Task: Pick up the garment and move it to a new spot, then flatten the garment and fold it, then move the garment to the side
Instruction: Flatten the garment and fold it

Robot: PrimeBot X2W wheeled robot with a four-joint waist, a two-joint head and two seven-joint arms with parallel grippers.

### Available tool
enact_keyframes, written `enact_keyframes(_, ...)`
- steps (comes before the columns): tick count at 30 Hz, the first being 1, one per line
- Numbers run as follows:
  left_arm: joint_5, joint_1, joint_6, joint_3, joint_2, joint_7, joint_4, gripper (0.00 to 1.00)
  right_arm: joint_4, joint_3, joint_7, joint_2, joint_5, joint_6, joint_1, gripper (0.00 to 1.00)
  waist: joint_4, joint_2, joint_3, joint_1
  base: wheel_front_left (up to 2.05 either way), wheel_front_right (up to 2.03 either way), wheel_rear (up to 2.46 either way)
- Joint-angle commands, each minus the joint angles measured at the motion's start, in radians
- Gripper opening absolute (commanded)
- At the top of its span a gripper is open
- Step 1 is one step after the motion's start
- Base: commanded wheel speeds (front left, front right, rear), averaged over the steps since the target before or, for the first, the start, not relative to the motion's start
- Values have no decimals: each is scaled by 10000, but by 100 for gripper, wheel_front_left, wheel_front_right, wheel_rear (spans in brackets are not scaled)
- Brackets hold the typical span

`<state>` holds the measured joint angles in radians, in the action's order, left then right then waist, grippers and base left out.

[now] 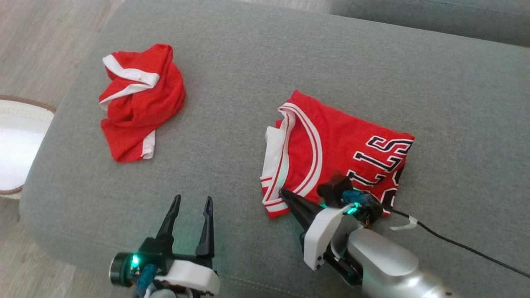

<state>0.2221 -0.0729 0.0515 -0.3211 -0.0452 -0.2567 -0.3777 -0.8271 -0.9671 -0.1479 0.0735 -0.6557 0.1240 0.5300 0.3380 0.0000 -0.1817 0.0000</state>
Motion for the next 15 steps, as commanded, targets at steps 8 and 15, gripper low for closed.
enact_keyframes(8,-42,-295,-54,556,-51,-51,393,100,-9,562,-1078,-233,-417,67,336,100,-528,0,271,0,0,0,0)
enact_keyframes(15,-242,-182,-19,1032,-51,-51,521,100,981,4108,-1134,-233,1330,67,-192,100,-1538,0,748,0,0,0,0)
